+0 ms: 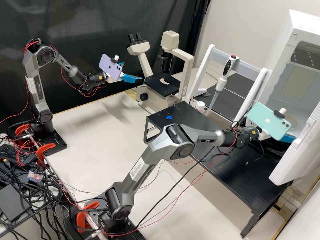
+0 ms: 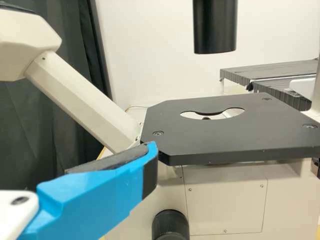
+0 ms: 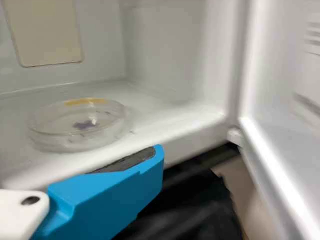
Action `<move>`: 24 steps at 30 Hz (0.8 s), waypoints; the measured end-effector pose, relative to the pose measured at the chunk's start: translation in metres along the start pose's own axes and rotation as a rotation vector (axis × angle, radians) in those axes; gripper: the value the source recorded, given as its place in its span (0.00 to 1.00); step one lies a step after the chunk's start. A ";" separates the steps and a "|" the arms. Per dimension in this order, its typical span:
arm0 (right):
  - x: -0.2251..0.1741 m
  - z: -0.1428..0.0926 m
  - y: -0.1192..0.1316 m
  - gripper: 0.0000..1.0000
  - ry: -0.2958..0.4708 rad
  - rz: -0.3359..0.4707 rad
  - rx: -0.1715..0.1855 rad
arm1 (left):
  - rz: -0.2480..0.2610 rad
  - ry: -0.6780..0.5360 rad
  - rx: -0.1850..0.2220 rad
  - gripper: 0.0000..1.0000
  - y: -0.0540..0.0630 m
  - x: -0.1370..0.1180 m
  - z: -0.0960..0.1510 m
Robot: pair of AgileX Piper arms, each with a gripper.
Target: Move the petri dish to the incubator
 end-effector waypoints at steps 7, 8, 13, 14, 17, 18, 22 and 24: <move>-0.044 0.009 0.017 1.00 0.054 0.073 0.048 | 0.000 0.000 0.000 1.00 0.000 0.000 0.000; -0.053 0.007 0.019 1.00 0.075 0.088 0.050 | 0.000 0.000 0.000 1.00 0.000 0.000 0.000; -0.089 0.001 0.026 1.00 0.168 0.146 0.056 | 0.000 0.000 0.000 1.00 0.000 0.000 0.000; -0.099 0.000 0.025 1.00 0.192 0.156 0.057 | 0.000 0.000 0.000 1.00 0.000 0.000 0.000; -0.122 -0.001 0.020 1.00 0.229 0.166 0.063 | 0.000 0.000 0.000 1.00 0.000 0.000 0.000; -0.130 -0.003 0.020 1.00 0.251 0.177 0.061 | 0.000 0.000 0.000 1.00 0.000 0.000 0.000; -0.164 -0.005 0.009 1.00 0.305 0.189 0.055 | 0.000 0.000 0.000 1.00 0.000 0.000 0.000; -0.185 -0.011 0.001 1.00 0.353 0.193 0.043 | 0.000 0.000 0.000 1.00 0.000 0.000 0.000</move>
